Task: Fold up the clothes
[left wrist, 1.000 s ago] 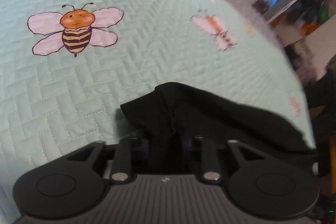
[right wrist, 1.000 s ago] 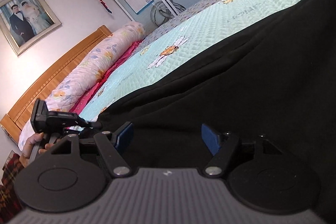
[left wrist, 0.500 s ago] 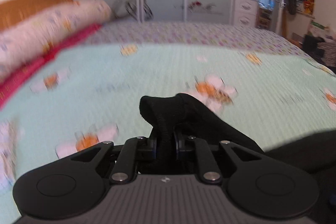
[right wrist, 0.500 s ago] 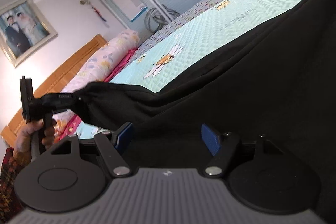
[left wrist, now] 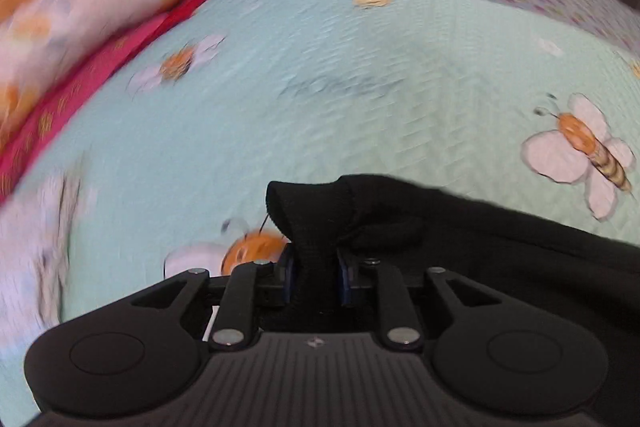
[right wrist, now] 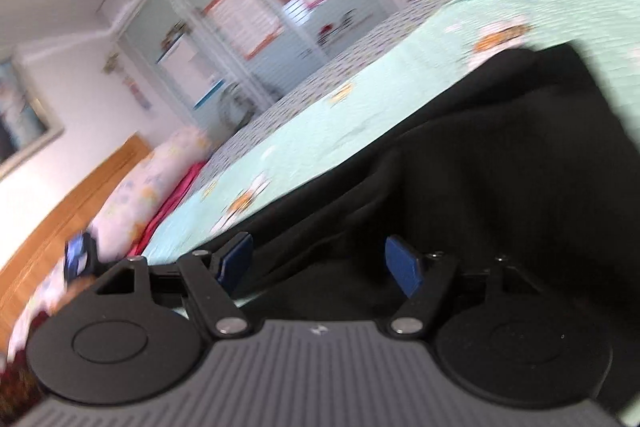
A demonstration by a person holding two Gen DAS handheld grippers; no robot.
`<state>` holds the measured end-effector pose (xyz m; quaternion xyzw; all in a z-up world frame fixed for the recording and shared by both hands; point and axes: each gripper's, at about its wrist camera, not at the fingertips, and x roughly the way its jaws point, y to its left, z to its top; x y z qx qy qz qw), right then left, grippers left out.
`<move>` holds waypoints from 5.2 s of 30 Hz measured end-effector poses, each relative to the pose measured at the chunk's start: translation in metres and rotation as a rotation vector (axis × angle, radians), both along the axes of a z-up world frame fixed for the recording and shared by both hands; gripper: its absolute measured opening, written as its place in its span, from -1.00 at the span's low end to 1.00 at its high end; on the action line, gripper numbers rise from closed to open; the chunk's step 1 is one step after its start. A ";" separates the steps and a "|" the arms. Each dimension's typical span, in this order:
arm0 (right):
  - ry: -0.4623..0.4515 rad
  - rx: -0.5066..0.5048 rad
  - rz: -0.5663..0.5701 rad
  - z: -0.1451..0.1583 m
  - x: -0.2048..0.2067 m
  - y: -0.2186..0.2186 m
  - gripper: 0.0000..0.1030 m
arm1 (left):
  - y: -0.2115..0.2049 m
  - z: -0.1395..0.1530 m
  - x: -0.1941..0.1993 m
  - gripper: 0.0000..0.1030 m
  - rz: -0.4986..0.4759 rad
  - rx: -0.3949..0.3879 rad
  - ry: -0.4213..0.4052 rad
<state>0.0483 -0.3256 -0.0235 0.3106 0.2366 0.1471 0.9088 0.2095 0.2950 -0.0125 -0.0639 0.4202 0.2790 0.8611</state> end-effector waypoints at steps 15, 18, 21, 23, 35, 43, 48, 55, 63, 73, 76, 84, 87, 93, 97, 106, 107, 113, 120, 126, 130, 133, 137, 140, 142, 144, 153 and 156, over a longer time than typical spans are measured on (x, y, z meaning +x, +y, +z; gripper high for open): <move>0.212 0.060 -0.221 -0.023 0.104 -0.163 0.70 | -0.069 0.027 -0.066 0.28 0.198 -0.028 -0.121; 0.216 0.076 -0.147 -0.038 0.126 -0.162 -0.10 | -0.085 0.030 -0.079 0.28 0.227 -0.076 -0.159; 0.180 0.060 -0.043 -0.036 0.131 -0.148 -0.80 | -0.114 0.029 -0.085 0.28 0.181 -0.105 -0.182; 0.108 -0.040 0.041 -0.020 0.116 -0.121 -0.86 | -0.140 0.028 -0.087 0.28 0.112 -0.116 -0.189; -0.091 -0.510 0.354 -0.004 -0.006 -0.006 -0.85 | -0.303 0.017 -0.092 0.29 -0.361 -0.194 -0.245; -0.005 -0.439 0.351 -0.016 0.014 -0.005 -0.86 | -0.447 0.007 -0.082 0.30 -0.865 -0.432 -0.293; 0.006 -0.458 0.336 -0.015 0.001 -0.007 -0.84 | -0.502 -0.031 -0.055 0.30 -0.926 -0.390 -0.146; -0.158 -0.531 0.138 0.037 -0.012 -0.060 -0.26 | -0.488 -0.043 -0.045 0.31 -0.910 -0.415 -0.125; -0.124 -0.809 0.240 0.010 0.052 -0.042 -0.18 | -0.484 -0.048 -0.056 0.30 -0.895 -0.409 -0.113; -0.175 -0.828 0.313 0.005 0.063 -0.024 -0.18 | -0.480 -0.050 -0.058 0.30 -0.897 -0.414 -0.115; -0.205 -0.845 0.316 0.003 0.072 -0.017 -0.18 | -0.481 -0.049 -0.061 0.30 -0.905 -0.397 -0.115; -0.242 -0.740 0.210 0.022 0.085 -0.023 -0.93 | -0.461 -0.042 -0.059 0.31 -0.895 -0.525 -0.100; -0.244 -0.620 0.026 0.052 0.094 -0.062 -0.93 | -0.460 -0.044 -0.054 0.33 -0.882 -0.570 -0.083; -0.063 -0.478 -0.090 0.046 0.186 -0.125 -0.62 | -0.480 -0.046 -0.055 0.37 -0.913 -0.527 -0.076; 0.161 -0.438 -0.080 0.002 0.217 -0.138 -0.60 | -0.476 -0.044 -0.062 0.37 -0.944 -0.524 -0.080; 0.103 -0.014 0.090 0.011 0.071 -0.175 -0.46 | -0.445 -0.034 -0.074 0.37 -0.921 -0.650 -0.113; 0.103 -0.030 0.122 0.011 0.058 -0.171 -0.46 | -0.444 -0.033 -0.076 0.37 -0.922 -0.650 -0.113; 0.126 -0.161 0.226 -0.006 0.032 -0.138 -0.46 | -0.445 -0.033 -0.087 0.37 -0.916 -0.604 -0.091; 0.072 -0.231 0.289 -0.013 0.043 -0.111 -0.50 | -0.444 -0.035 -0.096 0.37 -0.892 -0.573 -0.068; 0.064 -0.315 0.223 0.000 0.026 -0.107 -0.93 | -0.442 -0.033 -0.101 0.37 -0.929 -0.521 -0.045; 0.022 -0.344 0.099 0.042 -0.009 -0.157 -0.93 | -0.436 -0.032 -0.104 0.37 -0.996 -0.543 -0.001; 0.090 -0.355 0.028 0.041 -0.007 -0.197 -0.91 | -0.438 -0.036 -0.107 0.37 -1.063 -0.554 0.031; 0.199 -0.333 0.051 0.010 0.009 -0.207 -0.72 | -0.444 -0.039 -0.113 0.37 -1.101 -0.519 0.040; 0.182 -0.203 -0.031 0.004 -0.004 -0.221 -0.63 | -0.437 -0.038 -0.116 0.37 -1.099 -0.546 0.034; 0.125 -0.155 -0.113 0.012 -0.026 -0.229 -0.62 | -0.431 -0.036 -0.117 0.37 -1.087 -0.565 0.023; 0.114 -0.129 -0.155 0.015 -0.041 -0.228 -0.60 | -0.425 -0.032 -0.121 0.37 -1.072 -0.574 0.004; 0.239 0.056 -0.110 -0.012 -0.051 -0.198 -0.35 | -0.385 -0.018 -0.142 0.37 -0.950 -0.640 -0.082; 0.281 0.118 -0.095 -0.020 -0.055 -0.188 -0.21 | -0.359 -0.012 -0.152 0.37 -0.869 -0.678 -0.102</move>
